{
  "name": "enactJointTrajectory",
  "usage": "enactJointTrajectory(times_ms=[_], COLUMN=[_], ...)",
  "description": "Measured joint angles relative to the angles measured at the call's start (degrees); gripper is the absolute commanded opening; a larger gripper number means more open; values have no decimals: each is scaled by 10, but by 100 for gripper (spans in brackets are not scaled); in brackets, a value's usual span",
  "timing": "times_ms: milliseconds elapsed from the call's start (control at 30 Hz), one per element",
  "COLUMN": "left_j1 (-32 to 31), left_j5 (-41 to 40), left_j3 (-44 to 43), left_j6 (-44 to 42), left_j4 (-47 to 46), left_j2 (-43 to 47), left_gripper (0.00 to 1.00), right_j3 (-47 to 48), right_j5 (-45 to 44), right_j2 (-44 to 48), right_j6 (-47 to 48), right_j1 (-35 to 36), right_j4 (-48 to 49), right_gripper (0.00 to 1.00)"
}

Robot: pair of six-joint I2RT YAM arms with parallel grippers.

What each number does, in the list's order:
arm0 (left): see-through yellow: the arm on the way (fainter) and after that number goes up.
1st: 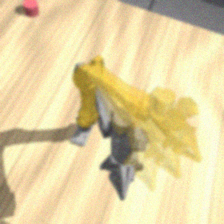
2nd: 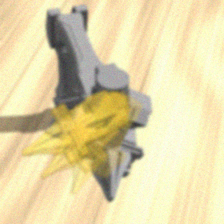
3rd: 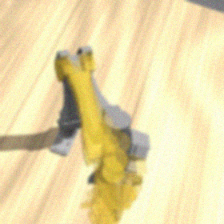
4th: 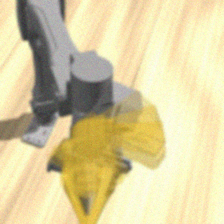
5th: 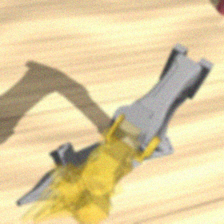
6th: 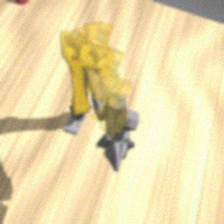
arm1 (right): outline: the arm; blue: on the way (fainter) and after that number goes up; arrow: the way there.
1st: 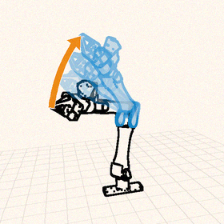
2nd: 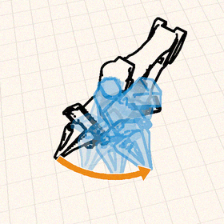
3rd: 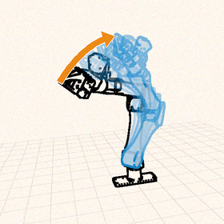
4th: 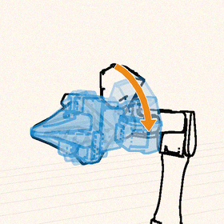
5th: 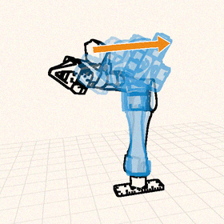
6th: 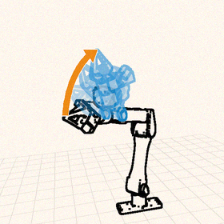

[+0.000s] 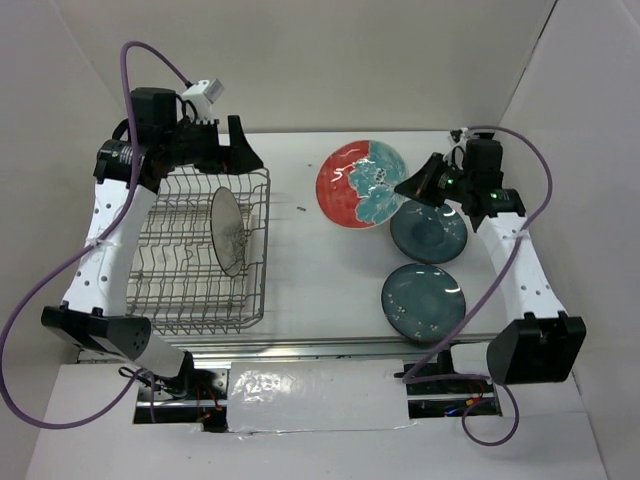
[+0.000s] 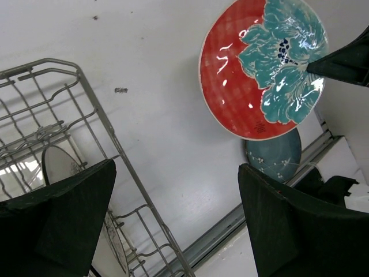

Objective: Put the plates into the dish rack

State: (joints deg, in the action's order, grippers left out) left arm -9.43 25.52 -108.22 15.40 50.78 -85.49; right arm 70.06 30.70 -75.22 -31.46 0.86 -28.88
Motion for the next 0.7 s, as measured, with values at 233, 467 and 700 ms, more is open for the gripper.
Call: enactJointTrajectory(times_ms=[233,467,700], left_j1=[22,40,36], left_j5=[120,292,380], left_j3=[-22,-21,-16], left_j6=[2,39,89], left_j4=[-16,-49,-92], left_j2=[-29,-90,-129], left_gripper=[99,99,99], right_j3=[77,103,131], right_j5=[56,101,108], right_j2=[44,45,40], right_j6=[-2,-21,-25], right_j1=[0,2,26], right_j4=[-20,-18,-19], right_gripper=[0,0,0])
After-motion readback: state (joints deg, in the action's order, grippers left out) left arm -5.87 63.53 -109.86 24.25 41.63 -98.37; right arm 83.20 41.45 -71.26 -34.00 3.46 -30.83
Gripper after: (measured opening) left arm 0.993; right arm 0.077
